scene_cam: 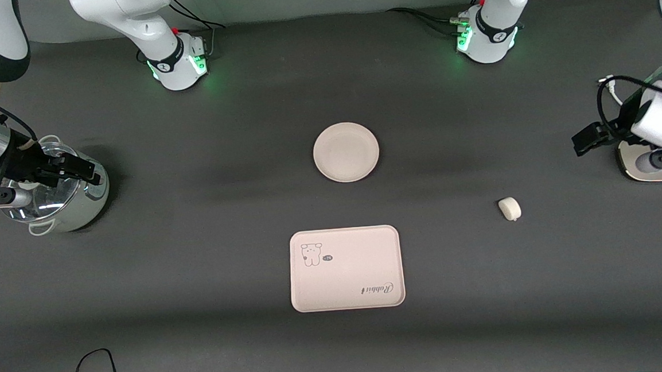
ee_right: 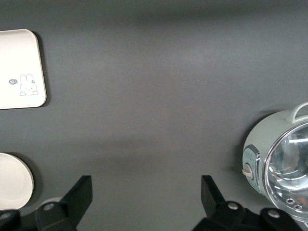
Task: Place bun in plate and plate on tray
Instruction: 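Move the left gripper toward the white bun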
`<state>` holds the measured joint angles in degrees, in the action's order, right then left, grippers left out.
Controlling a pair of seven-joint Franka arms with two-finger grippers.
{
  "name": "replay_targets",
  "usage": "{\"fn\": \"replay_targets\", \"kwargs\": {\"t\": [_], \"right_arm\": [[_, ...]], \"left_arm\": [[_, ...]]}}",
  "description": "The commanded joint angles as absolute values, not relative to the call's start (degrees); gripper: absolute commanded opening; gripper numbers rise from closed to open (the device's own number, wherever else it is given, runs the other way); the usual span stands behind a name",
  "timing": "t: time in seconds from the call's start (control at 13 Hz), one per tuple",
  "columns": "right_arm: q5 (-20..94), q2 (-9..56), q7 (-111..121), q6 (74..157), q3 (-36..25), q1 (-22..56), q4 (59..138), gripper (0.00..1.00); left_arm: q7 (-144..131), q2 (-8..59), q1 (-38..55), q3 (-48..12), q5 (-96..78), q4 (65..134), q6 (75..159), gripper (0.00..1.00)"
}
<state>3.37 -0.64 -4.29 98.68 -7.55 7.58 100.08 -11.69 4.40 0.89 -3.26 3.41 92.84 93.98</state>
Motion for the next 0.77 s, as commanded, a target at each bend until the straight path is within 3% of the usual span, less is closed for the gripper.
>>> {"fn": "replay_targets", "kwargs": {"t": [0.0,0.46,0.69], "right_arm": [[4.6,-1.1,-2.7,98.4,-8.9,7.7,100.5,1.00],[5.7,-0.4,-3.0,99.1,-8.5,9.4,101.2,1.00],[5.0,-0.4,-4.6,99.0,-8.4,13.5,101.0,1.00]], "left_arm": [[-10.2,8.3,0.4,-3.6,3.3,92.3,93.5,1.00],[-11.2,22.6,0.2,-3.6,1.9,93.1,101.4,1.00],[-11.3,27.7,-0.9,-3.7,1.0,96.9,110.4,1.00]]}}
